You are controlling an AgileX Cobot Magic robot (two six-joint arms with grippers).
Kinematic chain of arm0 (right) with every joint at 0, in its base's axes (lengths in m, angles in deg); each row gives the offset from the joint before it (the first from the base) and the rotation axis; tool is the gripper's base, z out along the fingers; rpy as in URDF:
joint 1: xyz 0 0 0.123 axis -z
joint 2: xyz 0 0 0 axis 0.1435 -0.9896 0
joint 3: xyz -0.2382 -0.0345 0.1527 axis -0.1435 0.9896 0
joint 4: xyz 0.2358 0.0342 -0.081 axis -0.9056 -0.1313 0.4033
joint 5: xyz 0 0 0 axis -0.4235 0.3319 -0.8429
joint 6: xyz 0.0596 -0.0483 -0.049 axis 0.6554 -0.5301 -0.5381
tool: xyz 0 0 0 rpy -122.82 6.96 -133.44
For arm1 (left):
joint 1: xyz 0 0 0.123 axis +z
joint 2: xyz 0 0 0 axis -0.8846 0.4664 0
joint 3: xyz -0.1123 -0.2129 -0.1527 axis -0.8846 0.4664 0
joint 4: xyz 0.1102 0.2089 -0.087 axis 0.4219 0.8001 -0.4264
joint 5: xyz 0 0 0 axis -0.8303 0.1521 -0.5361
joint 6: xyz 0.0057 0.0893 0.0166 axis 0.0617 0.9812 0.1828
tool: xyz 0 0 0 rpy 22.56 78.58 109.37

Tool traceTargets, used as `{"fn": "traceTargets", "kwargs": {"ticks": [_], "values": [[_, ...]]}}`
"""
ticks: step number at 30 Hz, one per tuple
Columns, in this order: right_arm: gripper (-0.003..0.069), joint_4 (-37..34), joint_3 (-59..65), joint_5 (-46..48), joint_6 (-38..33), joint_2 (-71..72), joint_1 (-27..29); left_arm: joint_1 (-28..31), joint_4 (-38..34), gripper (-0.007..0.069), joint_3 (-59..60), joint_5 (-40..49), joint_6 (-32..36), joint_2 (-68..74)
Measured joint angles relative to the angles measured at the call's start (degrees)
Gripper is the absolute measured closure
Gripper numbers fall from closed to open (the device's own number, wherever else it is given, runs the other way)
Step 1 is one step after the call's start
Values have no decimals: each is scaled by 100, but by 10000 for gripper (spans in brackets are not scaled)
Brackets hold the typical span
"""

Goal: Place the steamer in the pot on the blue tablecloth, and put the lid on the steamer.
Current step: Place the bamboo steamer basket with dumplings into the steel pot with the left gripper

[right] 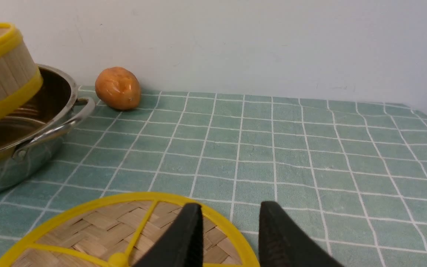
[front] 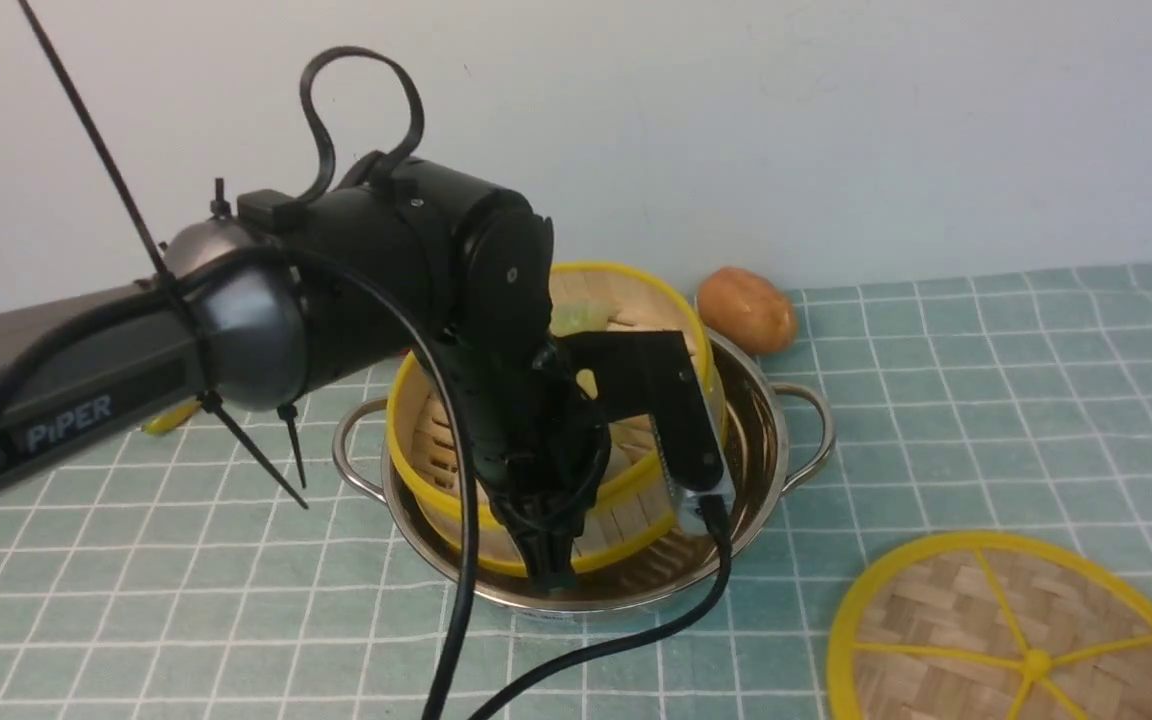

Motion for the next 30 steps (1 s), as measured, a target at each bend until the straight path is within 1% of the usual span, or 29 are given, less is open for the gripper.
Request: {"fn": "traceTargets", "kwargs": {"ticks": [18,30], "values": [[419,0,0,0,0,0,0,-40,-123,571,0,-436,7,472],[419,0,0,0,0,0,0,-40,-122,571,0,-470,2,540]]}}
